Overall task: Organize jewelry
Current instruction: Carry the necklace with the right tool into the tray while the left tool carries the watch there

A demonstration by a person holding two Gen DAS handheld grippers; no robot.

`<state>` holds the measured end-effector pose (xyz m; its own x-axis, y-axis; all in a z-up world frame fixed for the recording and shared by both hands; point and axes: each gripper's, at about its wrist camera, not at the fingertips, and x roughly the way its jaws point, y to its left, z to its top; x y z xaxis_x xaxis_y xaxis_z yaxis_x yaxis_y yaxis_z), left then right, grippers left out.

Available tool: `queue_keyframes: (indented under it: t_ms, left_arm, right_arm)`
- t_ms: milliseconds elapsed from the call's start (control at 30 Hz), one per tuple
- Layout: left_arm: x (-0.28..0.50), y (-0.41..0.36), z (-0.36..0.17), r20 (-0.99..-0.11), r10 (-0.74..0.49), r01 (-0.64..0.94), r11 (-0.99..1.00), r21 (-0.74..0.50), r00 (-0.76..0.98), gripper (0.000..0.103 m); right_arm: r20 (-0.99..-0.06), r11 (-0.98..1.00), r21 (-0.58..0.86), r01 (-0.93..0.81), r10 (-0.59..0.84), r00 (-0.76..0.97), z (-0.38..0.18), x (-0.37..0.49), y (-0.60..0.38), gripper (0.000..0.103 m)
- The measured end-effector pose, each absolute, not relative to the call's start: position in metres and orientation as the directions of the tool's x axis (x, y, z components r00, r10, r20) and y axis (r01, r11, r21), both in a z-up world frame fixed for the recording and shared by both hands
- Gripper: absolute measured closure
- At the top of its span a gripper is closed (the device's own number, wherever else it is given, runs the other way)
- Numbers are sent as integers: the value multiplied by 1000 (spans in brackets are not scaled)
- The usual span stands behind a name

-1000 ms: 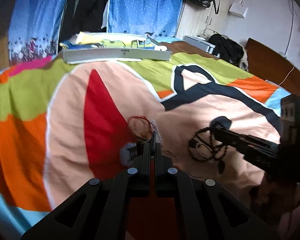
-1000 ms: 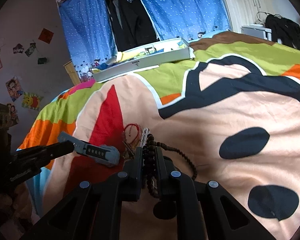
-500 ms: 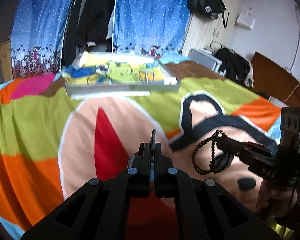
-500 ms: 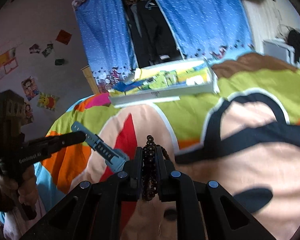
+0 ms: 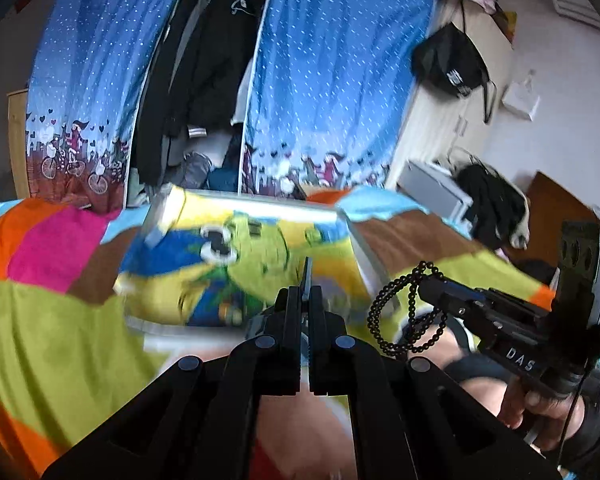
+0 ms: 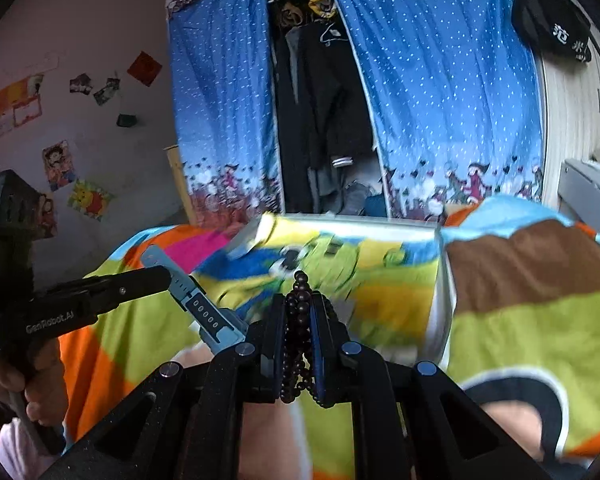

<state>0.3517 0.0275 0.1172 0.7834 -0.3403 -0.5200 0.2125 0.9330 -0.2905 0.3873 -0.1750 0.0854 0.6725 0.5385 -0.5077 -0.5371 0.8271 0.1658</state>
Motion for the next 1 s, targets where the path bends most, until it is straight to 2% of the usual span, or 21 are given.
queue_keyframes:
  t_ms: [167,333,533,733,800,833,867,900,967,1000]
  left_arm:
    - [409,30,106,-509,-340,181,924,-336,790,102]
    - [443,31,68,-563,-347,129,912,-389,750,102]
    - [437,17,48,-566,-325,158,932,-325,758,102]
    - [438,1,45,-581,-294,169,951,-260,759,102]
    - [439,4,45,-583,-302,157,945,-286,754,97]
    - [441,6,44,-591,-305,146,942,-302,747,90]
    - [442,8,43,-604,-299,128,942,-310,738,77]
    - [441,11,45,-612,-292,110,942,-317,735,69]
    - [436,18,45,-608,-264,62,941,-332,749,47]
    - [433,21,45,-603,-253,50,942,-332,757,43]
  right_arm:
    - [-513,851,165,-498,505,694,72,438,-176,92]
    - [-527,866,156,-475,479,702,43,463,-186,92]
    - [-569,881,243,-407,469,675,-4,475,-207,92]
    - [-569,881,278,-383,473,673,-16,469,-214,91]
    - [-571,881,282,-379,472,672,-15,467,-217,87]
    - [-573,884,281,-375,468,673,-14,465,-218,83]
    - [-573,885,281,-370,464,675,-13,462,-220,74]
    - [-571,886,281,-368,463,678,-11,461,-222,68]
    - [-564,892,269,-364,452,691,-6,454,-224,67]
    - [-565,896,257,-363,444,696,-3,451,-225,67]
